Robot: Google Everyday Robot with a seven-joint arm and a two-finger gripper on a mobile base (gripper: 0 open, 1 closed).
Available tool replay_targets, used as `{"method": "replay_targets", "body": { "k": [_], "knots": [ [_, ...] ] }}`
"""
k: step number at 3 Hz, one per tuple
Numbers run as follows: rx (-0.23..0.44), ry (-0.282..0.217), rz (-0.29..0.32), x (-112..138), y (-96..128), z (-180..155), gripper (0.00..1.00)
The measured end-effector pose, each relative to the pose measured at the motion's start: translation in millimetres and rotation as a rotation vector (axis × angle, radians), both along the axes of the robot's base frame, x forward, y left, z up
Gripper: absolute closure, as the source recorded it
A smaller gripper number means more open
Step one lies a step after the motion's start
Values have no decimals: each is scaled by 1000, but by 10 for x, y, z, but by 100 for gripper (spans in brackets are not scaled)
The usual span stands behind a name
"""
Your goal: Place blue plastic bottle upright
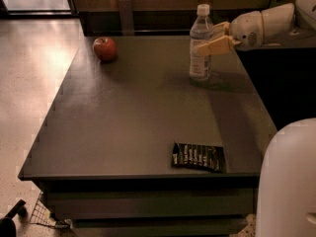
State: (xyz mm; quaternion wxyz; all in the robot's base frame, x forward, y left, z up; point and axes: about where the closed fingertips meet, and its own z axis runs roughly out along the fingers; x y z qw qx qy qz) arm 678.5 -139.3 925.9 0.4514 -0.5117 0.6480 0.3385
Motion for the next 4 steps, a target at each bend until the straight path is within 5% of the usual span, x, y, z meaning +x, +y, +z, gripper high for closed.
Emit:
{"method": "replay_targets", "body": {
  "k": [2,3,4],
  "knots": [
    [15,1,40,-20,58,-275,100],
    [16,13,39,-23,63,-314,83],
    [17,14,40,-20,73,-306,52]
  ]
}}
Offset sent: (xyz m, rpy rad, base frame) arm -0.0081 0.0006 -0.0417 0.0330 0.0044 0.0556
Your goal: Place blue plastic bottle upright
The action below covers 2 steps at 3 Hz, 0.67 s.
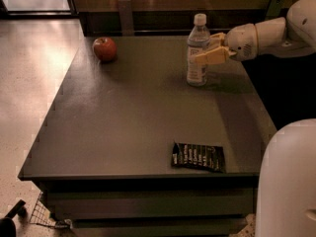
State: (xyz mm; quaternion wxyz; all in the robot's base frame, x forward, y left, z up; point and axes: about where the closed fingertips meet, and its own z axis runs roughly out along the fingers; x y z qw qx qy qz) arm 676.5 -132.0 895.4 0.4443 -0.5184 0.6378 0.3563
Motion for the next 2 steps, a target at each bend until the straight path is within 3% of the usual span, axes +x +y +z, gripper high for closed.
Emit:
{"method": "replay_targets", "body": {
  "k": [2],
  "knots": [
    [0,0,1,3,10,1,4]
  ]
}}
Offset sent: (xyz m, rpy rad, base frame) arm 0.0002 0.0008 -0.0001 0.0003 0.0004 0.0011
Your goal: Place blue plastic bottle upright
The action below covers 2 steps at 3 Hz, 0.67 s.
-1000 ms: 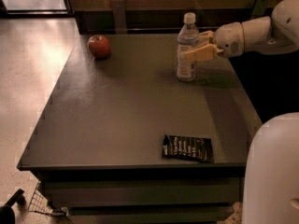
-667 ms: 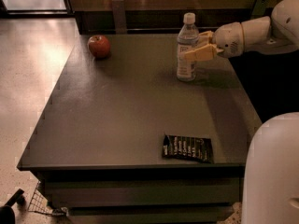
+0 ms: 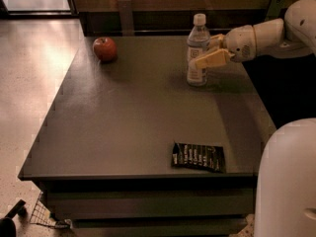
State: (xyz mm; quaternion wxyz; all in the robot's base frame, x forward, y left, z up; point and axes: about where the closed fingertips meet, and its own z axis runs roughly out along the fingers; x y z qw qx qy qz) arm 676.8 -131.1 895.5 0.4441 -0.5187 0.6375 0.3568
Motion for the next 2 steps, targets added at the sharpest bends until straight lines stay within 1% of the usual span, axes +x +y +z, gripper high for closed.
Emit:
{"method": "replay_targets", "body": {
  "k": [1,2],
  "knots": [
    [1,1,2,5,18,-5,0],
    [1,1,2,5,18,-5,0]
  ]
}}
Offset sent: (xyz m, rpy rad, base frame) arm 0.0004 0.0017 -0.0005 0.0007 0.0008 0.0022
